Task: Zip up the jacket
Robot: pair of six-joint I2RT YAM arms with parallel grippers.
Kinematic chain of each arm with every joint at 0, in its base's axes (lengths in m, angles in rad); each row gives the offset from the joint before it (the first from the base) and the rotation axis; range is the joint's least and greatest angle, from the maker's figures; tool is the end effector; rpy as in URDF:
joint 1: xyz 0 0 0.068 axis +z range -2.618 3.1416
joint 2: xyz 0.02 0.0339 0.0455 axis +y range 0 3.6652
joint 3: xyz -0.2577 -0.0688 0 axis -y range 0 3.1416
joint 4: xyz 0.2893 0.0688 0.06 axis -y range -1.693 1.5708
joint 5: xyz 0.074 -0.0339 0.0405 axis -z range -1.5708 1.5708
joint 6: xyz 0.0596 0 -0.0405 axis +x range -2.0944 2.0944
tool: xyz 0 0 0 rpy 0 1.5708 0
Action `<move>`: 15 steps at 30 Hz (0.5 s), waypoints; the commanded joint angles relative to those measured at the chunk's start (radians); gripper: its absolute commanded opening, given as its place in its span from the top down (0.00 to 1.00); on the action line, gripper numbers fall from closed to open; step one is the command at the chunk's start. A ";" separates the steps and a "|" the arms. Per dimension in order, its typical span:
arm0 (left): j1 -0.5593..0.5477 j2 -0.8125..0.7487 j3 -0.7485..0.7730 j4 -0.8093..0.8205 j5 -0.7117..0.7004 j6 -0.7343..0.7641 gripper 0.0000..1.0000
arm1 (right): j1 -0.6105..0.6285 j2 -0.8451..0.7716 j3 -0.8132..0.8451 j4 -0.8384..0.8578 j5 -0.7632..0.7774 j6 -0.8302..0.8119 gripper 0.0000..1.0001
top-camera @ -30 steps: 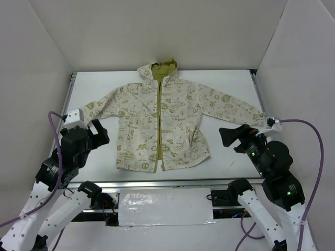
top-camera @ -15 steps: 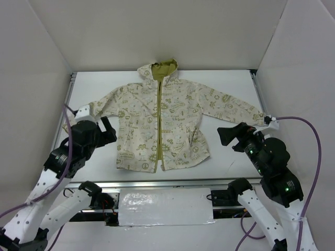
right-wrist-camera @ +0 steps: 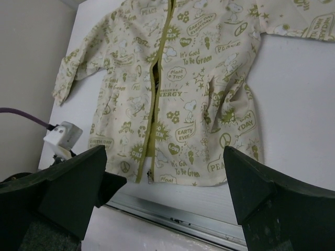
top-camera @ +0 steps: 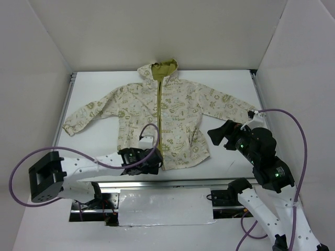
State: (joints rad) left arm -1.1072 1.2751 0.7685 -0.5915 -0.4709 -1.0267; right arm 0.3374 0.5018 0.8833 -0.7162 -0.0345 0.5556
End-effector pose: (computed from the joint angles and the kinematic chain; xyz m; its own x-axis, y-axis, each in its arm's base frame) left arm 0.1516 -0.2427 0.1589 -0.8091 -0.0868 -0.5813 0.0242 0.9833 -0.1804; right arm 0.1563 0.0570 0.3570 -0.4541 0.3993 -0.7965 -0.1437 0.8494 0.5078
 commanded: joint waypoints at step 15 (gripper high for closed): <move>-0.037 0.184 0.058 0.042 -0.058 -0.099 0.18 | -0.001 -0.017 -0.032 0.050 -0.056 -0.031 0.00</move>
State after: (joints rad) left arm -1.1397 1.4384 0.7986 -0.5529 -0.5053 -1.1053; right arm 0.3378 0.4938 0.8566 -0.7120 -0.0704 0.5434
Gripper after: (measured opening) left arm 0.822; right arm 0.997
